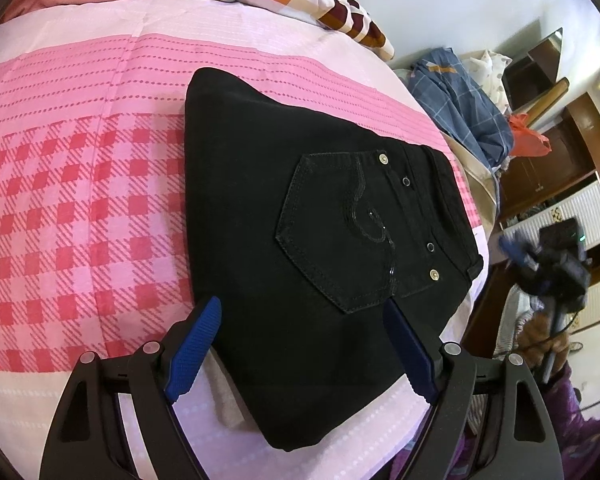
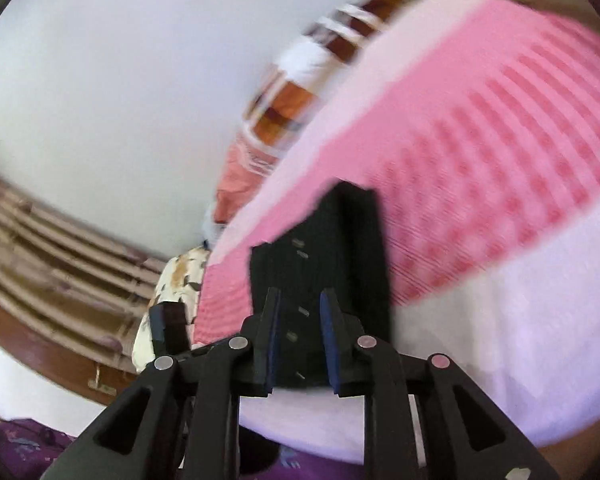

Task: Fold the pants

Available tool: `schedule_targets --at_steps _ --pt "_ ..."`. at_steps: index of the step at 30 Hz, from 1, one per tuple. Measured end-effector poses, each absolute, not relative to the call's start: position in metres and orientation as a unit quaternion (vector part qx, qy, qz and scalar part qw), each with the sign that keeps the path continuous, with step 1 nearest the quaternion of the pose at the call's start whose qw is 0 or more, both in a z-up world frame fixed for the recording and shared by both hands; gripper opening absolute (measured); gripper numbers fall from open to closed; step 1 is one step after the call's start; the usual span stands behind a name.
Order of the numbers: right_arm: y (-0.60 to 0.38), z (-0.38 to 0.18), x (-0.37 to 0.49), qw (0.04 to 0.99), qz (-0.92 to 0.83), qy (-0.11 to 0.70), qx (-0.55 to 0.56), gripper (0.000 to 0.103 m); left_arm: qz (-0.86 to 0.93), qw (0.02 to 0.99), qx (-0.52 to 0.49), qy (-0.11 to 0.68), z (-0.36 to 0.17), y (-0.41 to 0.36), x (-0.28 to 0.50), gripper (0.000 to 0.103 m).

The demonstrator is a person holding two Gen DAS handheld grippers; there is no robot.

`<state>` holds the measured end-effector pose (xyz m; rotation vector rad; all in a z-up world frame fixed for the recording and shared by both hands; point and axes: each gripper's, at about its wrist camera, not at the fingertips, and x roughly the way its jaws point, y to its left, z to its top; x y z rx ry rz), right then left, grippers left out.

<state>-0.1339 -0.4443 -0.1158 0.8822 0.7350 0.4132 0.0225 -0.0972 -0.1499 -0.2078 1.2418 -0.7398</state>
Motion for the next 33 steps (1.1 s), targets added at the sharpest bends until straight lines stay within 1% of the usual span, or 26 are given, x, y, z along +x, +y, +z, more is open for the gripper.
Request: schedule_targets --at_steps 3,4,6,7,9,10,11,12,13,15,17,19,21,26,29,33 --pt "-0.421 -0.122 -0.113 0.814 0.237 0.342 0.404 0.02 -0.339 0.745 -0.094 0.566 -0.15 -0.096 0.023 0.083" --pt "-0.415 -0.128 -0.109 0.811 0.237 0.352 0.403 0.02 -0.339 0.746 -0.096 0.566 -0.15 -0.095 0.022 0.083" --pt "-0.401 -0.154 -0.099 0.789 0.236 0.397 0.404 0.02 -0.34 0.746 -0.1 0.564 -0.15 -0.093 0.022 0.083" --pt "-0.396 -0.17 -0.097 0.783 0.221 0.425 0.398 0.013 -0.341 0.746 -0.1 0.563 -0.15 -0.091 0.022 0.083" --pt "-0.401 -0.187 -0.1 0.767 0.218 0.426 0.427 0.005 -0.339 0.749 -0.101 0.56 -0.15 -0.087 0.02 0.083" --pt "-0.408 -0.193 -0.099 0.752 0.221 0.425 0.453 0.002 -0.338 0.751 -0.102 0.559 -0.15 -0.085 0.019 0.083" --pt "-0.413 -0.195 -0.098 0.74 0.222 0.428 0.468 0.002 -0.332 0.755 -0.099 0.557 -0.149 -0.083 0.017 0.083" --pt "-0.413 -0.19 -0.099 0.745 0.22 0.427 0.462 0.003 -0.32 0.763 -0.091 0.554 -0.147 -0.08 0.016 0.083" --pt "-0.41 -0.181 -0.1 0.757 0.224 0.421 0.446 0.013 -0.313 0.769 -0.085 0.551 -0.145 -0.078 0.016 0.083" --pt "-0.399 -0.162 -0.101 0.774 0.238 0.409 0.42 0.016 -0.309 0.778 -0.078 0.541 -0.139 -0.074 0.015 0.083" --pt "-0.388 -0.14 -0.098 0.791 0.25 0.394 0.396 0.024 -0.298 0.793 -0.061 0.529 -0.133 -0.071 0.017 0.083" --pt "-0.379 -0.131 -0.089 0.798 0.259 0.387 0.382 0.046 -0.289 0.802 -0.037 0.522 -0.129 -0.074 0.019 0.083" --pt "-0.37 -0.125 -0.082 0.8 0.266 0.385 0.376 0.054 -0.271 0.814 -0.004 0.514 -0.126 -0.078 0.019 0.083" --pt "-0.359 -0.125 -0.059 0.802 0.254 0.388 0.376 0.055 -0.243 0.834 0.067 0.491 -0.121 -0.092 0.021 0.083" --pt "-0.351 -0.125 -0.057 0.806 0.244 0.388 0.375 0.056 -0.233 0.841 0.087 0.48 -0.119 -0.099 0.023 0.083" --pt "-0.341 -0.122 -0.06 0.84 0.196 0.393 0.319 0.056 -0.214 0.853 0.103 0.465 -0.118 -0.106 0.027 0.083"
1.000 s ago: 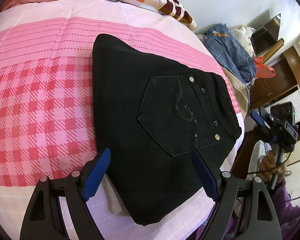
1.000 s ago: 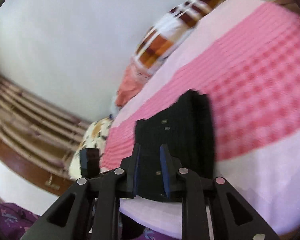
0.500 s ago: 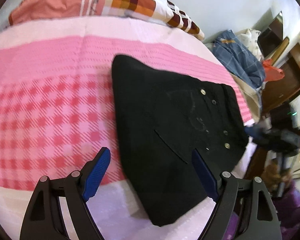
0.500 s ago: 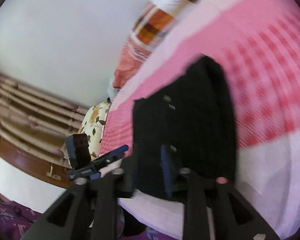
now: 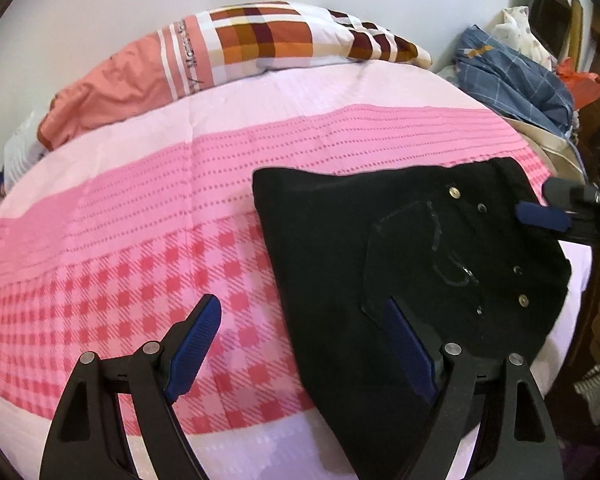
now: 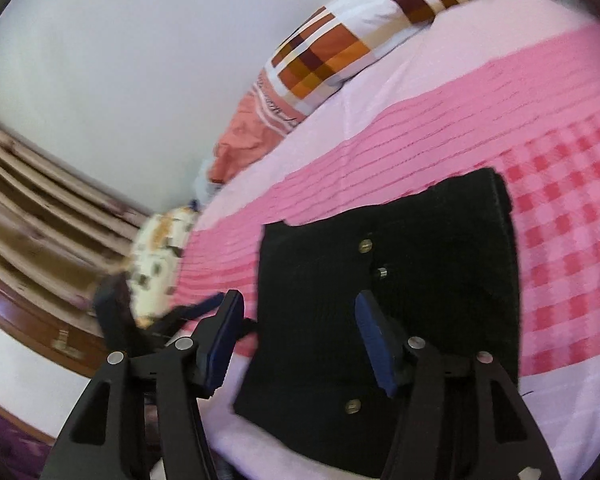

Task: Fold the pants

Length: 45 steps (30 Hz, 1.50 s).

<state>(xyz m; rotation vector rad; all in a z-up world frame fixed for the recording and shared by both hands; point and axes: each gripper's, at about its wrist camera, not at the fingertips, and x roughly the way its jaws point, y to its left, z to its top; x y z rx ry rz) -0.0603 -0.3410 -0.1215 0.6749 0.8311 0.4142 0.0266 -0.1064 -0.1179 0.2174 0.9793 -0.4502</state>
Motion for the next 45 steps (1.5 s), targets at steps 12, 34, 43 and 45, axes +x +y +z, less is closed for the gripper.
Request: schedule_targets --at_steps 12,34,43,45 --pt "-0.352 -0.126 -0.062 0.851 0.153 0.393 0.313 0.062 -0.173 0.882 0.131 0.418 -0.106 -0.121 0.033 0.095" --pt "-0.409 -0.127 -0.081 0.863 0.072 0.395 0.307 0.08 -0.162 0.876 0.147 0.429 -0.114 -0.135 0.036 0.096" --pt "-0.412 -0.138 -0.078 0.856 0.053 0.42 0.297 0.088 -0.159 0.873 0.15 0.435 -0.118 -0.135 0.038 0.096" --pt "-0.413 -0.14 -0.077 0.855 0.052 0.424 0.295 0.09 -0.157 0.872 0.147 0.439 -0.121 -0.133 0.04 0.096"
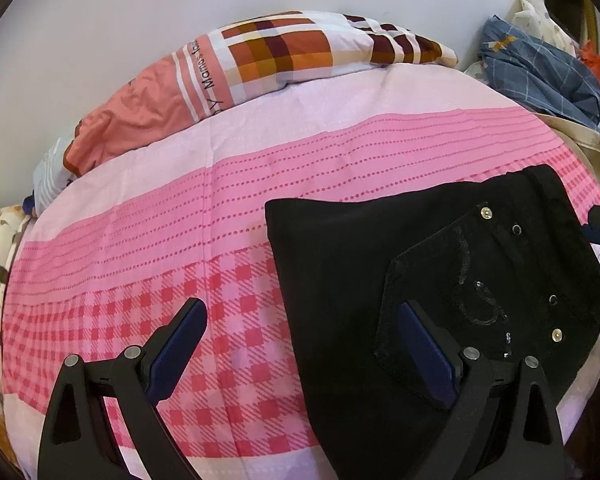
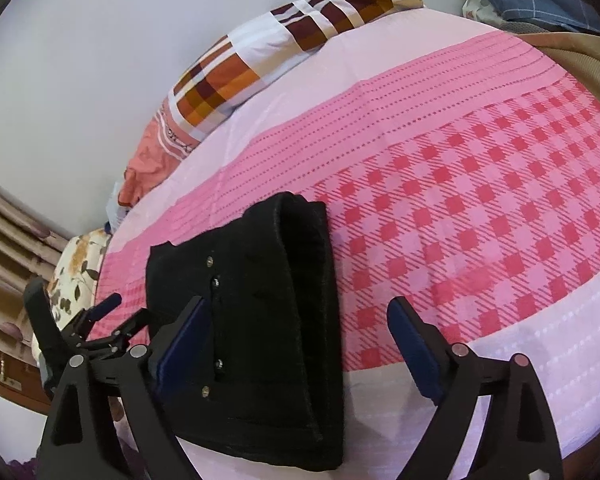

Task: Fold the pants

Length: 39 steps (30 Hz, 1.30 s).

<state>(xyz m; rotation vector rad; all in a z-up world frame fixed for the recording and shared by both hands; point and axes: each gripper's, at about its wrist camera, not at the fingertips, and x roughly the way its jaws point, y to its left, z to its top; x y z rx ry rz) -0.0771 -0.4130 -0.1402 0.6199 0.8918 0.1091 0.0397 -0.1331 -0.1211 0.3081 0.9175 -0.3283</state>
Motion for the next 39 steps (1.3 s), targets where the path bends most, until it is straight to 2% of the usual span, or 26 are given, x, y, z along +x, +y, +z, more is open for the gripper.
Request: schedule_targets --at_steps 17,29,34,39 --pt "-0.396 -0.163 -0.062 0.833 0.083 0.468 0.284 0.092 -0.164 0.854 0.119 0.478 -0.143 -0.12 0.055 0.097" --pt "-0.379 -0.166 -0.055 0.829 0.129 0.472 0.27 0.098 -0.21 0.837 0.12 0.492 -0.152 -0.133 0.051 0.099" --pt "-0.375 -0.166 -0.051 0.83 0.168 0.47 0.25 0.1 -0.29 0.788 0.05 0.541 -0.165 -0.133 0.054 0.1" --pt "-0.374 -0.166 -0.05 0.83 0.193 0.475 0.22 0.098 -0.296 0.793 0.062 0.53 -0.165 -0.137 0.05 0.1"
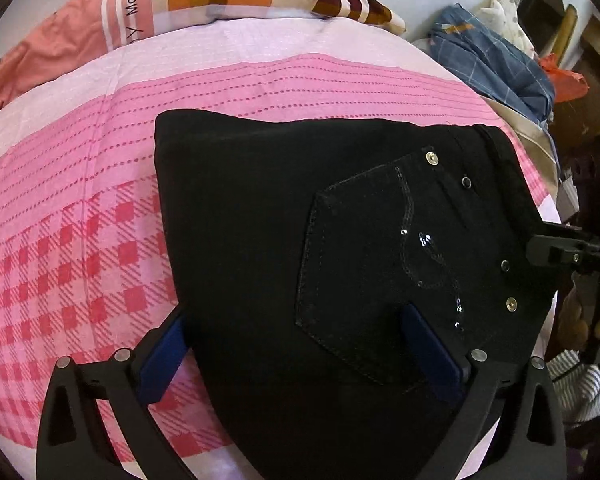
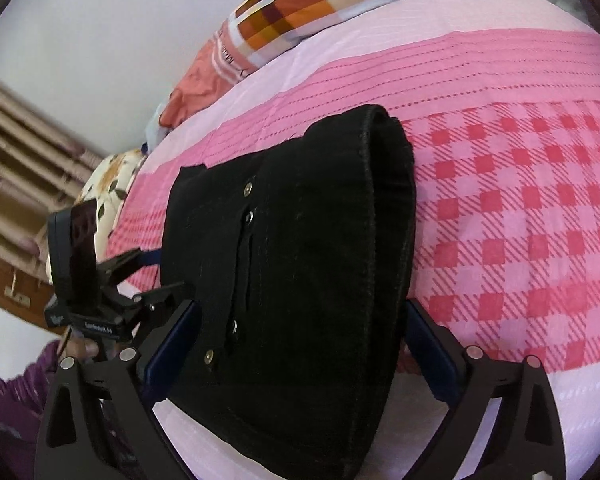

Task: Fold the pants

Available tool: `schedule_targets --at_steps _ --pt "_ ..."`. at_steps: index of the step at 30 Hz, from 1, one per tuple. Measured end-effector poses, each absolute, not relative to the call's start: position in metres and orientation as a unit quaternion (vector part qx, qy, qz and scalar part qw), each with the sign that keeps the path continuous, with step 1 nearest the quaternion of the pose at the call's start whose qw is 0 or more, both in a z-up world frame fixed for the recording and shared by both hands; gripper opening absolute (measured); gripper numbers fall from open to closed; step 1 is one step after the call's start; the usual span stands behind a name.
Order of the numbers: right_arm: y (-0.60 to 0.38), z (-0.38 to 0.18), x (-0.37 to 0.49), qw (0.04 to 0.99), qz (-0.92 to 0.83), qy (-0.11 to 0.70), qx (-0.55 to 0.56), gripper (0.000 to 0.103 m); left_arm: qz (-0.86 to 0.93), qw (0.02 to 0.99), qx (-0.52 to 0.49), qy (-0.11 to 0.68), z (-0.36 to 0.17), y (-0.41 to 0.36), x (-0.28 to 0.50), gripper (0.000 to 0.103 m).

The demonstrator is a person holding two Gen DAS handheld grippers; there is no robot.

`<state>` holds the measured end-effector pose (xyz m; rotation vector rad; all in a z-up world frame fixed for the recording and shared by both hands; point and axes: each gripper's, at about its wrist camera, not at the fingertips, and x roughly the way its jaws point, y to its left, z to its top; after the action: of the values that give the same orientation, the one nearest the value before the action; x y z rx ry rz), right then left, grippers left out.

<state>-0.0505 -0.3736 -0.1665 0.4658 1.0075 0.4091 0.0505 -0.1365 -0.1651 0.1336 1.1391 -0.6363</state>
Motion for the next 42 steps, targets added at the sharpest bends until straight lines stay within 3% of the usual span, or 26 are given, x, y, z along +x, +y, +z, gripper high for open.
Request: schedule_targets --at_steps 3,9,11,12,14,16,17,19,23,42 --pt "-0.373 -0.167 -0.049 0.827 0.206 0.478 0.211 0.103 -0.294 0.796 0.074 0.524 -0.166 -0.14 0.049 0.1" --pt "-0.368 -0.168 -0.04 0.82 0.175 0.499 0.218 0.103 -0.298 0.804 0.096 0.506 -0.163 -0.143 0.044 0.09" --pt "-0.36 -0.167 -0.04 0.829 0.169 0.497 0.195 0.103 -0.3 0.806 0.104 0.5 -0.161 -0.142 0.043 0.079" --pt "-0.359 -0.167 -0.04 0.831 0.168 0.494 0.193 0.099 -0.301 0.807 0.108 0.497 -0.16 -0.141 0.042 0.076" --pt "-0.36 -0.168 -0.039 0.828 0.166 0.498 0.196 0.047 -0.306 0.808 0.111 0.492 -0.158 -0.139 0.041 0.065" --pt "-0.366 -0.17 -0.039 0.821 0.179 0.494 0.221 0.036 -0.31 0.807 0.104 0.492 -0.156 -0.135 0.044 0.053" --pt "-0.368 -0.171 -0.04 0.818 0.185 0.493 0.23 0.035 -0.311 0.807 0.1 0.491 -0.155 -0.133 0.045 0.044" --pt "-0.372 -0.171 -0.04 0.812 0.193 0.49 0.252 0.033 -0.312 0.808 0.09 0.491 -0.153 -0.129 0.046 0.036" --pt "-0.377 -0.167 -0.045 0.803 0.209 0.473 0.296 0.03 -0.314 0.813 0.074 0.484 -0.147 -0.125 0.044 0.028" --pt "-0.326 -0.129 -0.022 0.787 0.277 0.425 0.352 0.03 -0.283 0.847 -0.007 0.45 -0.098 -0.068 0.062 0.022"
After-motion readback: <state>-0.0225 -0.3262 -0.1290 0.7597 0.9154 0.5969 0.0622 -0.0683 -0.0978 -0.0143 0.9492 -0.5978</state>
